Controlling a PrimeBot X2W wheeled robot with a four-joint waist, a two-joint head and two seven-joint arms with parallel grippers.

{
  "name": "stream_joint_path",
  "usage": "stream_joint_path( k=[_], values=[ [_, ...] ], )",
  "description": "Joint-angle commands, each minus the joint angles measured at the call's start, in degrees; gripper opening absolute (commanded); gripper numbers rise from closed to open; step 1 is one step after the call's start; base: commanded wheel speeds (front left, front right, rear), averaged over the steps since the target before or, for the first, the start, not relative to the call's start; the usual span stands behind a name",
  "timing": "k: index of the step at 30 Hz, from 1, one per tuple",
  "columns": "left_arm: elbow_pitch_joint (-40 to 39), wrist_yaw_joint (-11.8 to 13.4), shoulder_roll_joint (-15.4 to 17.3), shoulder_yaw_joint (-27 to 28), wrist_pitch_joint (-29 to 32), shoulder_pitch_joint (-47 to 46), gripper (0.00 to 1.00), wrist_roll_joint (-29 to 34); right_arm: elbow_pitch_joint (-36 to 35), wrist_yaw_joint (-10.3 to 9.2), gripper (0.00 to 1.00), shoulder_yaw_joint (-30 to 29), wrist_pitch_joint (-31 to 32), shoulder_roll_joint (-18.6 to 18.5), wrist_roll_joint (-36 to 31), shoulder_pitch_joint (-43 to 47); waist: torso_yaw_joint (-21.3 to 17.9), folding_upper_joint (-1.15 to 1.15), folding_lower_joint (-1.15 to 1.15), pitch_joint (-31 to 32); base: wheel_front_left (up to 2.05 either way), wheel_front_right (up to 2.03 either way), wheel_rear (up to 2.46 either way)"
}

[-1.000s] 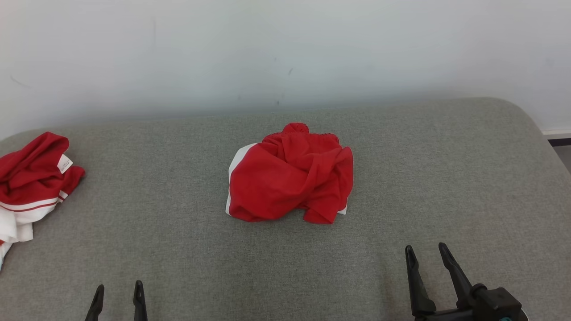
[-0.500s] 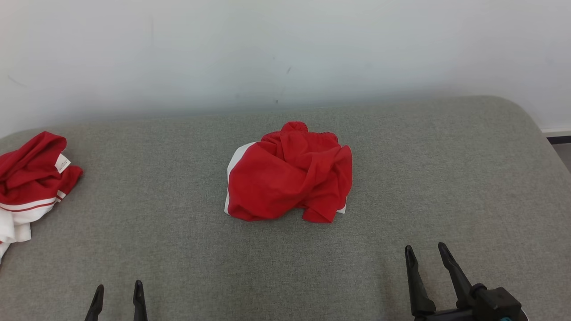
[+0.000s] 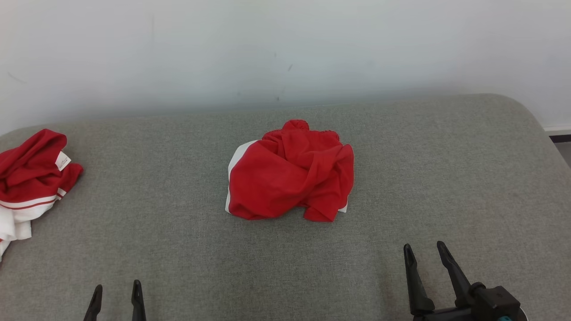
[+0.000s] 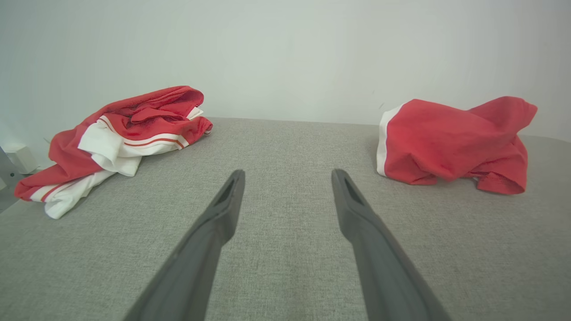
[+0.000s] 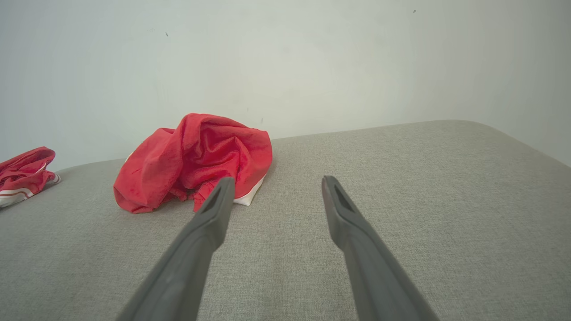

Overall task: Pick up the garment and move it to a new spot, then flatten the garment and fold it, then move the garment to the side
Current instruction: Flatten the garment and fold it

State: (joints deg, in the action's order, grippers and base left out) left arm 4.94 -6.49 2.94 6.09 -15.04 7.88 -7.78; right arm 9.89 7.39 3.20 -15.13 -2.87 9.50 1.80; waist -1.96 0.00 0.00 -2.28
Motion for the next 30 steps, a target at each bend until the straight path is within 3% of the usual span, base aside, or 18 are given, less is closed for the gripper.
stream_joint_path(
  k=[1, 8, 15, 30],
  values=[
    [0.0, 0.4, -0.1, 0.2, -0.2, -0.5, 1.0, -0.8, 0.0, 0.2, 1.0, -0.1, 0.0, 0.0, 0.1, -0.2, 0.1, 0.0, 0.0, 0.0, 0.0, 0.0, 0.0],
    [0.2, 0.6, -0.1, -0.4, -0.2, -1.2, 1.0, -0.7, 0.1, 0.2, 1.0, 0.7, 0.0, 0.0, -0.1, -1.9, 0.7, 0.0, 0.0, -0.9, 0.0, 0.0, 0.0],
    [-0.3, 0.8, -0.1, -2.4, -0.2, -3.5, 1.0, -1.2, 2.9, 0.2, 1.0, 2.2, 0.0, -1.1, -1.7, -9.7, 3.2, 0.0, 0.0, -3.6, 0.0, 0.0, 0.0],
    [1.0, 0.1, -0.1, -6.0, -0.2, -8.9, 1.0, -2.8, 34.2, 0.2, 1.0, 4.9, 0.0, -3.3, -2.2, -31.4, 9.9, 0.0, 0.0, -9.1, 0.0, 0.0, 0.0]
  ],
)
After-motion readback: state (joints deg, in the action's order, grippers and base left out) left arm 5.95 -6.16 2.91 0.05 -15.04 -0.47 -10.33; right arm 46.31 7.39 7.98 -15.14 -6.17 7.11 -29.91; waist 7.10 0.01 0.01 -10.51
